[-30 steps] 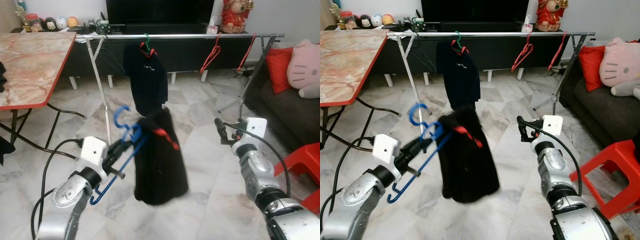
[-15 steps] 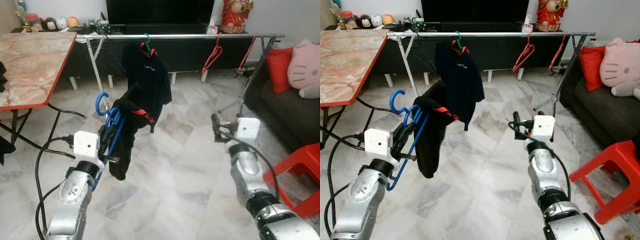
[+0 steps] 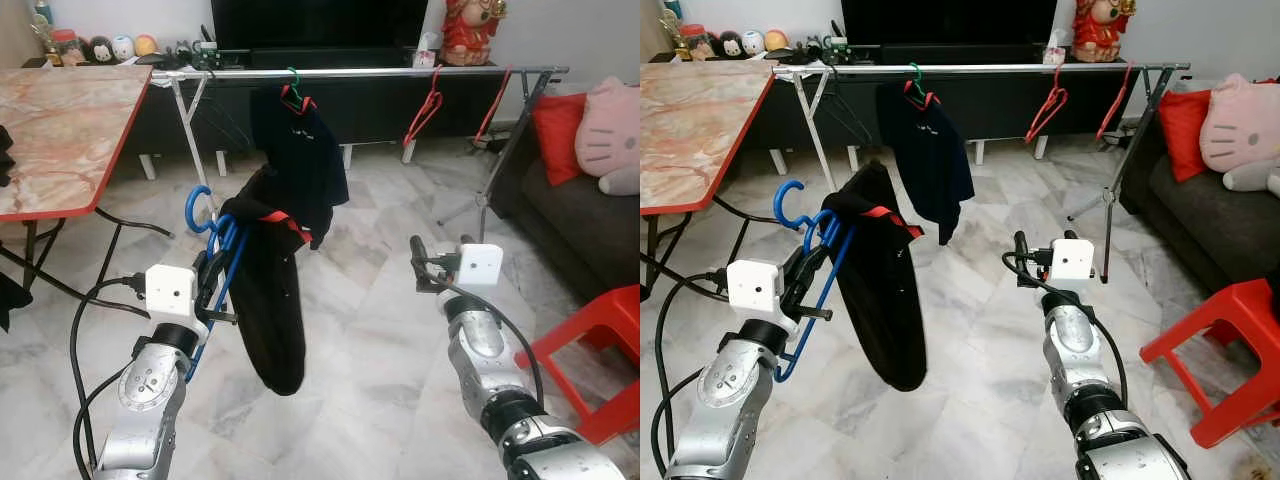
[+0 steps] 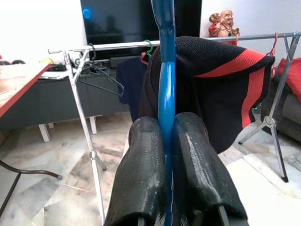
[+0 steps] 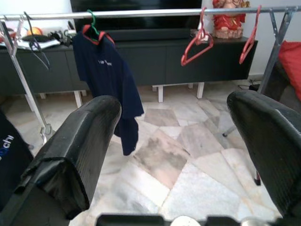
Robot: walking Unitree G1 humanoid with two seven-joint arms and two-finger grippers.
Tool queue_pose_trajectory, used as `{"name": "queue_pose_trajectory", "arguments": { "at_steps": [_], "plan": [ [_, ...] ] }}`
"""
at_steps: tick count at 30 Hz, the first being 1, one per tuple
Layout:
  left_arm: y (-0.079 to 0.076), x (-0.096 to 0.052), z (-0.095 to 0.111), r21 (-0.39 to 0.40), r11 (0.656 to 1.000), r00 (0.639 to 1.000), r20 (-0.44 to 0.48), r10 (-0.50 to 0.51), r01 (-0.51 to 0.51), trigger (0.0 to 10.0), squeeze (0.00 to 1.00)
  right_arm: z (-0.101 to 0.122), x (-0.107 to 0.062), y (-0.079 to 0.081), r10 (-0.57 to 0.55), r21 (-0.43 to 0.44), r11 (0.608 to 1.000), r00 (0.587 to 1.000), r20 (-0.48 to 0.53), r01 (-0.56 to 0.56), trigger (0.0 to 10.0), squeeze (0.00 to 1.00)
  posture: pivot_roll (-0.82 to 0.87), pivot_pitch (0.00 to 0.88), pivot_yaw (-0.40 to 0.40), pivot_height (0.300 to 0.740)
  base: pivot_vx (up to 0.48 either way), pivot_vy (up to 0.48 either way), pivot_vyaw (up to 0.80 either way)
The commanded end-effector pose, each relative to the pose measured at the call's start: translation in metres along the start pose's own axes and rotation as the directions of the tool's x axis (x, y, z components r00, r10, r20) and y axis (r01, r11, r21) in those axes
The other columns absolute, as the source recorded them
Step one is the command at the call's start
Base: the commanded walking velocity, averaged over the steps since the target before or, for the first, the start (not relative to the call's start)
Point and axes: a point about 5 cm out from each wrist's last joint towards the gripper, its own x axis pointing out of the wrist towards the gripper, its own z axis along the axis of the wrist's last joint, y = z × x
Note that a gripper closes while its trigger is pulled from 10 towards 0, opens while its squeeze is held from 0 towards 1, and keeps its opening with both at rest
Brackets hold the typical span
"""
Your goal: Hang hanger
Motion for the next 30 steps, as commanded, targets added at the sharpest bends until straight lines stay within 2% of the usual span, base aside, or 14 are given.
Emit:
{"name": "queue_pose_trajectory", "arguments": {
  "at_steps": [1, 2, 3, 4, 16, 25, 26, 30],
  "plan": [
    [0.000, 0.005, 0.011, 0.009, 1.000, 0.998, 0.064, -0.004, 0.003, 10.0, 0.00, 0.000, -0.001, -0.002, -0.009, 0.008, 1.000, 1.000, 0.002, 0.009, 10.0, 1.00, -0.12, 0.000, -0.024, 0.740, 0.000, 0.000, 0.00],
    [0.000, 0.005, 0.011, 0.008, 1.000, 0.998, 0.064, -0.008, 0.008, 10.0, 0.00, -0.001, -0.001, -0.001, -0.006, 0.004, 1.000, 1.000, -0.004, 0.006, 10.0, 1.00, -0.12, 0.000, -0.024, 0.740, 0.000, 0.000, 0.00],
    [0.000, 0.005, 0.011, 0.008, 1.000, 0.998, 0.065, -0.010, 0.010, 10.0, 0.00, -0.001, -0.001, -0.001, -0.002, 0.006, 1.000, 1.000, -0.008, 0.002, 8.2, 0.00, -0.12, 0.000, -0.024, 0.740, 0.000, 0.000, 0.00],
    [-0.001, 0.005, 0.011, 0.008, 1.000, 0.998, 0.066, -0.011, 0.011, 10.0, 0.00, -0.002, -0.001, 0.000, 0.001, 0.010, 1.000, 1.000, -0.008, -0.001, 0.0, 0.00, -0.12, 0.000, -0.024, 0.740, 0.000, 0.000, 0.00],
    [0.000, 0.007, 0.015, 0.005, 1.000, 0.997, 0.081, -0.019, 0.019, 10.0, 0.00, 0.000, -0.001, 0.002, 0.007, 0.007, 1.000, 1.000, 0.002, -0.007, 0.0, 0.00, -0.12, 0.000, -0.024, 0.740, 0.000, 0.000, 0.00],
    [-0.002, 0.007, 0.016, 0.004, 0.999, 0.996, 0.081, -0.039, 0.039, 10.0, 0.00, 0.000, -0.001, 0.006, 0.054, -0.014, 0.998, 0.999, -0.001, -0.054, 0.0, 0.00, -0.11, 0.000, -0.025, 0.740, 0.000, 0.000, 0.00],
    [-0.003, 0.007, 0.016, 0.009, 0.998, 0.995, 0.077, -0.065, 0.064, 10.0, 0.00, 0.004, 0.002, 0.008, 0.078, -0.010, 0.997, 0.997, 0.003, -0.078, 10.0, 0.00, -0.12, 0.000, -0.021, 0.740, 0.000, 0.000, 0.00],
    [-0.003, 0.007, 0.016, 0.011, 0.997, 0.994, 0.075, -0.075, 0.075, 10.0, 0.00, 0.005, 0.003, 0.009, 0.088, -0.008, 0.996, 0.996, 0.005, -0.088, 10.0, 0.00, -0.12, 0.000, -0.021, 0.740, 0.000, 0.000, 0.00]
  ]
}}
